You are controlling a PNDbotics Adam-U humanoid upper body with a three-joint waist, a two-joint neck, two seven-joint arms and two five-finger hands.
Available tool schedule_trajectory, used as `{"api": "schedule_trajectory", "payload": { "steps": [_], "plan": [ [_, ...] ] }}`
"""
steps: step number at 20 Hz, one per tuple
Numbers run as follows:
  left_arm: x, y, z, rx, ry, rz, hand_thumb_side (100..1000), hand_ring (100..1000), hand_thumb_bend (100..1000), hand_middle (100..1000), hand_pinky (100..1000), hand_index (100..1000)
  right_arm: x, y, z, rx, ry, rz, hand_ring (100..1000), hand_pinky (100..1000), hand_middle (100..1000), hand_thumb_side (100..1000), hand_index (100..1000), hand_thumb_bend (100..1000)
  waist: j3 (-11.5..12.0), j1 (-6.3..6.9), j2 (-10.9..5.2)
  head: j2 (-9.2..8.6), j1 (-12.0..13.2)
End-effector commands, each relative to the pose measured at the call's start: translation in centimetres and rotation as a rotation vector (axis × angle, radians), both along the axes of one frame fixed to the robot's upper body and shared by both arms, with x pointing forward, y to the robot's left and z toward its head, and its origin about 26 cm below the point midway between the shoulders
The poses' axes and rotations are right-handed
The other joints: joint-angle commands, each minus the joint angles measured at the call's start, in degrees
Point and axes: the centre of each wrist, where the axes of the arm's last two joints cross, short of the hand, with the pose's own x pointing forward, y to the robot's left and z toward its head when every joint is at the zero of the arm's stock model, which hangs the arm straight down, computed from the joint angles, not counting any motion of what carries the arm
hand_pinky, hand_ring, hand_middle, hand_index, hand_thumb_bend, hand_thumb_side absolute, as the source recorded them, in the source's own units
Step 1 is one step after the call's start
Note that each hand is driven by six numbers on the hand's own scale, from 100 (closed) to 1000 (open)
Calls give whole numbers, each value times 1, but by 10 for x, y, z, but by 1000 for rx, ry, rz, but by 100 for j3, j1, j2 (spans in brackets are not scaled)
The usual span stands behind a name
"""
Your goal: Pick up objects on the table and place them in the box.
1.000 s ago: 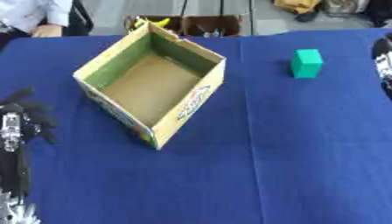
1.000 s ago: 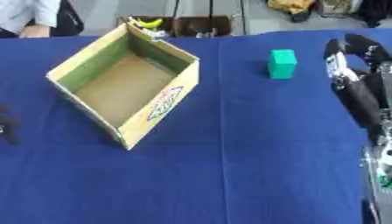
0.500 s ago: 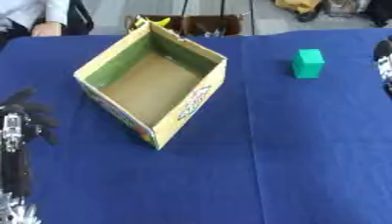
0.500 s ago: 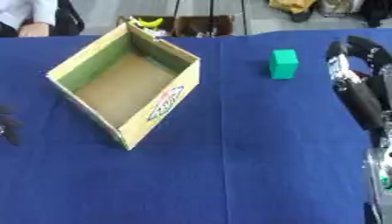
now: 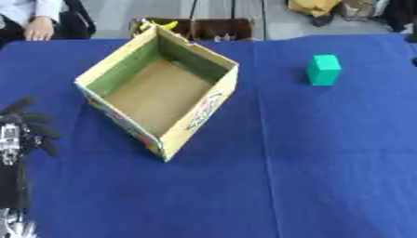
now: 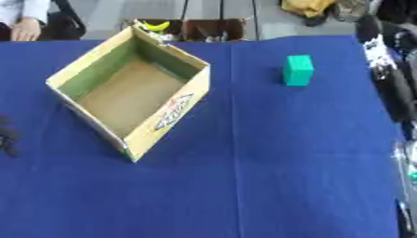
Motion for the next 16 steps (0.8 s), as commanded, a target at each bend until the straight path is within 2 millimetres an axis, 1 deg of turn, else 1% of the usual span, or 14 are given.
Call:
{"api": "schedule_trajectory", "payload": {
  "steps": [1, 7, 12, 13, 14, 15, 16],
  "plan": [
    [-2, 0, 6, 12, -20, -4, 944, 452, 100, 522, 272, 814, 9, -10, 14, -103, -10, -68, 916, 806, 748, 1000, 844, 518, 16, 4, -139, -65, -73],
    [-3, 0, 5, 17, -14, -12, 942, 451, 100, 521, 271, 812, 35, -12, 26, -231, 13, -126, 904, 806, 750, 1000, 846, 581, 58, 2, -159, -81, -178],
    [-3, -1, 4, 21, -8, -18, 941, 450, 100, 521, 270, 811, 57, -10, 29, -330, 113, -156, 930, 828, 791, 1000, 894, 646, 116, -10, -177, -81, -249],
    [-3, -1, 4, 21, -7, -19, 942, 450, 100, 522, 270, 811, 62, -9, 28, -346, 136, -160, 941, 836, 800, 956, 897, 661, 127, -13, -179, -81, -261],
    [-3, -1, 4, 22, -7, -20, 942, 450, 100, 522, 270, 811, 66, -8, 27, -361, 158, -163, 941, 836, 800, 956, 897, 661, 132, -14, -181, -81, -268],
    [-3, -2, 4, 23, -7, -22, 942, 450, 100, 522, 270, 810, 70, -10, 26, -376, 185, -171, 951, 844, 818, 805, 933, 701, 140, -17, -180, -79, -280],
    [-3, -2, 4, 24, -7, -24, 942, 450, 100, 522, 270, 810, 74, -14, 23, -392, 215, -185, 953, 845, 822, 771, 939, 711, 155, -22, -179, -79, -297]
  ]
}}
